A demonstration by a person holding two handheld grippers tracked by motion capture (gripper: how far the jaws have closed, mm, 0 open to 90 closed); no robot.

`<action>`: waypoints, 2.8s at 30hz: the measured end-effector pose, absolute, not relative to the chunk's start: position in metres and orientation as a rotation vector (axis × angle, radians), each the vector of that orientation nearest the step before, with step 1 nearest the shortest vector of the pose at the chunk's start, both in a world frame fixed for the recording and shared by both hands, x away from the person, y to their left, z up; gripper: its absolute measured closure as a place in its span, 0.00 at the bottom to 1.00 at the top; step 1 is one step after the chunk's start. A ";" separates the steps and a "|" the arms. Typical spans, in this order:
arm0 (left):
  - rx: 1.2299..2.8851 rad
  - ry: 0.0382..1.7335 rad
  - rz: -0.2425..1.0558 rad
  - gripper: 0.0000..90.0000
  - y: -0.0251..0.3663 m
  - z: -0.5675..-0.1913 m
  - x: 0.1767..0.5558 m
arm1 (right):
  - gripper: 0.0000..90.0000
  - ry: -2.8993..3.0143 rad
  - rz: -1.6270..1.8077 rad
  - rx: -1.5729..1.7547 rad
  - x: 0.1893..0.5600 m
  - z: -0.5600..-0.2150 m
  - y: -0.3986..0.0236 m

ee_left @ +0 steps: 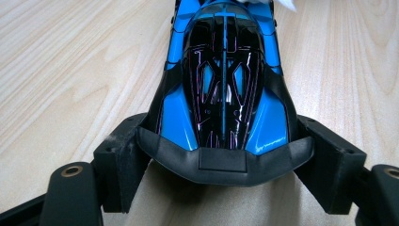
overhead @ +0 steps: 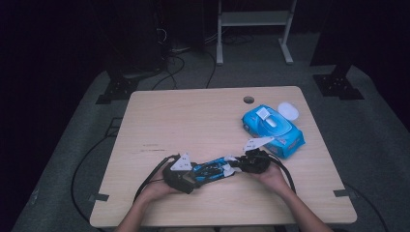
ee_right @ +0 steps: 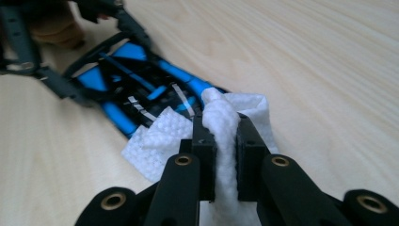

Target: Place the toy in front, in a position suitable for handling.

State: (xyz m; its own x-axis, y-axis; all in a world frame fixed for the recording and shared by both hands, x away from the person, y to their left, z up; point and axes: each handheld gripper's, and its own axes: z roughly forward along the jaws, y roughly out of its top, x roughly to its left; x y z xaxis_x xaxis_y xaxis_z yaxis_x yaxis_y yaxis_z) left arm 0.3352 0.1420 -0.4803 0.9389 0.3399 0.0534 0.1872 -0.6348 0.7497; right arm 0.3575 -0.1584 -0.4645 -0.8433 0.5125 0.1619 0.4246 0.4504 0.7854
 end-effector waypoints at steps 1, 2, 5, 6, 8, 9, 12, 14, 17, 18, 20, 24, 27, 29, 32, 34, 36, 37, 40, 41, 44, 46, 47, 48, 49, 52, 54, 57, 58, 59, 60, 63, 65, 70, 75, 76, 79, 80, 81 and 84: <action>2.274 0.371 0.241 0.27 0.142 -0.480 0.335 | 0.90 2.603 1.364 0.823 0.355 -0.464 -0.156; 2.273 0.372 0.241 0.27 0.142 -0.480 0.335 | 0.90 2.609 1.369 0.806 0.352 -0.463 -0.153; 2.272 0.376 0.241 0.27 0.141 -0.480 0.336 | 0.90 2.653 1.399 0.743 0.345 -0.459 -0.140; 2.274 0.376 0.241 0.27 0.141 -0.480 0.336 | 0.90 2.659 1.377 0.712 0.343 -0.459 -0.135; 2.275 0.374 0.237 0.27 0.142 -0.480 0.336 | 0.90 2.662 1.359 0.687 0.343 -0.459 -0.131; 2.274 0.379 0.236 0.27 0.141 -0.480 0.336 | 0.90 2.666 1.369 0.704 0.344 -0.460 -0.133; 2.273 0.397 0.208 0.26 0.142 -0.479 0.337 | 0.90 2.659 1.385 0.714 0.343 -0.463 -0.135; 2.266 0.429 0.187 0.23 0.144 -0.478 0.338 | 0.90 2.654 1.382 0.705 0.342 -0.463 -0.135; 2.239 0.471 0.155 0.19 0.148 -0.475 0.339 | 0.90 2.649 1.387 0.692 0.341 -0.465 -0.135; 2.239 0.471 0.155 0.19 0.148 -0.475 0.339 | 0.90 2.649 1.387 0.692 0.341 -0.465 -0.135; 2.201 0.504 0.125 0.19 0.151 -0.472 0.340 | 0.90 2.647 1.398 0.687 0.341 -0.466 -0.137; 2.175 0.543 0.063 0.19 0.153 -0.472 0.343 | 0.90 2.642 1.400 0.679 0.340 -0.466 -0.137; 2.155 0.540 0.037 0.22 0.157 -0.470 0.343 | 0.90 2.641 1.385 0.657 0.339 -0.466 -0.137; 2.132 0.548 0.015 0.24 0.159 -0.468 0.344 | 0.90 2.634 1.388 0.651 0.338 -0.466 -0.137; 2.111 0.568 -0.001 0.26 0.161 -0.468 0.346 | 0.90 2.635 1.389 0.650 0.337 -0.466 -0.137; 2.107 0.591 -0.021 0.28 0.162 -0.469 0.348 | 0.90 2.635 1.375 0.630 0.336 -0.466 -0.136; 2.094 0.609 -0.066 0.29 0.164 -0.470 0.351 | 0.90 2.633 1.367 0.630 0.335 -0.465 -0.136; 2.099 0.620 -0.082 0.32 0.164 -0.471 0.352 | 0.90 2.631 1.366 0.628 0.335 -0.466 -0.136; 2.093 0.677 -0.138 0.34 0.163 -0.473 0.355 | 0.90 2.627 1.361 0.613 0.334 -0.465 -0.136; 2.096 0.693 -0.141 0.36 0.162 -0.473 0.356 | 0.90 2.628 1.358 0.611 0.333 -0.465 -0.136; 2.095 0.724 -0.168 0.38 0.162 -0.473 0.357 | 0.90 2.623 1.356 0.597 0.332 -0.465 -0.136; 2.090 0.749 -0.165 0.44 0.162 -0.473 0.357 | 0.90 2.616 1.349 0.587 0.331 -0.465 -0.135; 2.086 0.758 -0.168 0.46 0.163 -0.474 0.358 | 0.90 2.612 1.346 0.583 0.330 -0.465 -0.135; 2.084 0.767 -0.163 0.48 0.163 -0.474 0.358 | 0.90 2.609 1.343 0.582 0.330 -0.465 -0.135; 2.084 0.767 -0.163 0.51 0.163 -0.474 0.358 | 0.90 2.609 1.343 0.582 0.330 -0.465 -0.135; 2.088 0.769 -0.156 0.52 0.164 -0.473 0.358 | 0.90 2.604 1.339 0.576 0.329 -0.465 -0.135; 2.088 0.776 -0.156 0.54 0.164 -0.472 0.358 | 0.90 2.602 1.339 0.572 0.329 -0.465 -0.135; 2.109 0.805 -0.195 0.48 0.163 -0.470 0.359 | 0.90 2.601 1.340 0.573 0.329 -0.466 -0.134; 2.105 0.819 -0.229 0.41 0.162 -0.471 0.359 | 0.90 2.603 1.340 0.575 0.329 -0.466 -0.134; 2.107 0.821 -0.261 0.37 0.162 -0.472 0.359 | 0.90 2.602 1.340 0.575 0.329 -0.466 -0.134; 2.107 0.821 -0.261 0.34 0.162 -0.472 0.359 | 0.90 2.602 1.340 0.575 0.329 -0.466 -0.134; 2.095 0.832 -0.257 0.36 0.161 -0.473 0.358 | 0.90 2.598 1.344 0.575 0.328 -0.466 -0.134; 2.093 0.831 -0.260 0.36 0.161 -0.474 0.358 | 0.90 2.596 1.342 0.574 0.328 -0.466 -0.134; 2.080 0.813 -0.156 0.56 0.165 -0.472 0.355 | 0.90 2.594 1.344 0.575 0.328 -0.466 -0.134; 2.087 0.821 -0.170 0.53 0.163 -0.472 0.355 | 0.90 2.590 1.344 0.575 0.327 -0.467 -0.134; 2.087 0.821 -0.170 0.53 0.163 -0.472 0.355 | 0.90 2.590 1.344 0.575 0.327 -0.467 -0.134; 2.096 0.827 -0.175 0.51 0.161 -0.471 0.355 | 0.90 2.583 1.347 0.574 0.327 -0.467 -0.134; 2.099 0.815 -0.160 0.52 0.161 -0.471 0.355 | 0.90 2.579 1.344 0.574 0.326 -0.467 -0.134; 2.090 0.808 -0.148 0.52 0.162 -0.471 0.355 | 0.90 2.578 1.341 0.572 0.326 -0.467 -0.134; 2.090 0.783 -0.116 0.54 0.163 -0.471 0.353 | 0.90 2.575 1.343 0.574 0.326 -0.467 -0.134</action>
State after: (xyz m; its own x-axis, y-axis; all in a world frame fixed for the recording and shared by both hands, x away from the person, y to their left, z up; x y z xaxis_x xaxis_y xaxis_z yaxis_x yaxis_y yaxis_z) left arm 0.3526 0.1627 -0.4710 0.7974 0.4883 -0.3545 0.5703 -0.4177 0.7073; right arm 0.3257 -0.1340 -0.4673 -0.9092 0.4161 0.0178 0.2526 0.5170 0.8178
